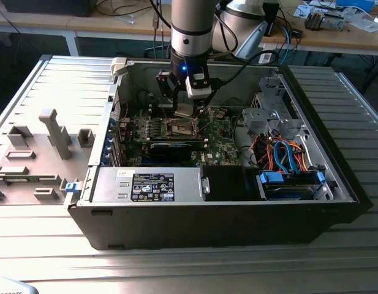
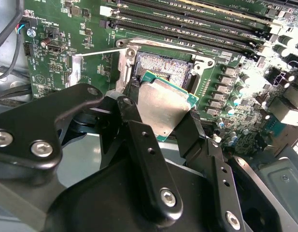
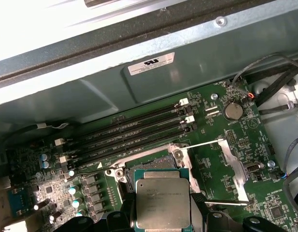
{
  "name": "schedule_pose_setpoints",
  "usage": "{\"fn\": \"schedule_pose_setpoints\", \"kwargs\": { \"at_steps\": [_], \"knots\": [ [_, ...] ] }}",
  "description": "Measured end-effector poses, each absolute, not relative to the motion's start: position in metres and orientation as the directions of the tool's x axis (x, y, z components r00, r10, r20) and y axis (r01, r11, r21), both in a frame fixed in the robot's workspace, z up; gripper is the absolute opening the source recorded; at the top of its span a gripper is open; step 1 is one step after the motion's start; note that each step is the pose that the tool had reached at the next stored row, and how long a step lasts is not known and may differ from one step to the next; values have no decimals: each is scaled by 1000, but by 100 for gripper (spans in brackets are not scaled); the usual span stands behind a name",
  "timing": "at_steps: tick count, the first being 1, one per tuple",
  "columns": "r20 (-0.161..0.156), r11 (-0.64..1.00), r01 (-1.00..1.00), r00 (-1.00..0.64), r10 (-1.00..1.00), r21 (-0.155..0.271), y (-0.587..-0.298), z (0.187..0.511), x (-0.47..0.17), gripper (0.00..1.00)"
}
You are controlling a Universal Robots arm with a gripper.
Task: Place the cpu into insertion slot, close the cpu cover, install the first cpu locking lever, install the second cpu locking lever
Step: 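Place the cpu into insertion slot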
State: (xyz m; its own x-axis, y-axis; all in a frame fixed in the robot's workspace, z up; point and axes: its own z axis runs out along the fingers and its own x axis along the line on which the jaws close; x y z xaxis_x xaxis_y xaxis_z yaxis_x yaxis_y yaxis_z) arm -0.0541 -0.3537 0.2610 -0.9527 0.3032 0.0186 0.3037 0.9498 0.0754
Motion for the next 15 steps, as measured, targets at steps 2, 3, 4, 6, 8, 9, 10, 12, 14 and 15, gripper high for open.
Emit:
{"fn": "schedule_pose_setpoints", "kwargs": {
  "at_steps": [2,3,4,6,8,9,10,12,14,15],
  "knots": [
    [19,950,304,-953,304,75,-354,261,-54,54],
    [19,950,304,-953,304,75,-354,261,-54,54],
    [19,950,304,-953,304,75,-354,261,-54,54],
    [19,949,305,-952,304,75,-354,261,-54,54],
    [19,949,305,-952,305,75,-354,261,-54,54],
    [19,949,306,-952,305,75,-354,261,-54,54],
    [19,949,307,-952,306,76,-354,261,-54,54],
    [19,947,312,-950,311,75,-354,261,-54,54],
    [19,946,316,-949,316,75,-354,261,-54,54],
    [19,945,318,-948,317,75,-354,261,-54,54]
  ]
}}
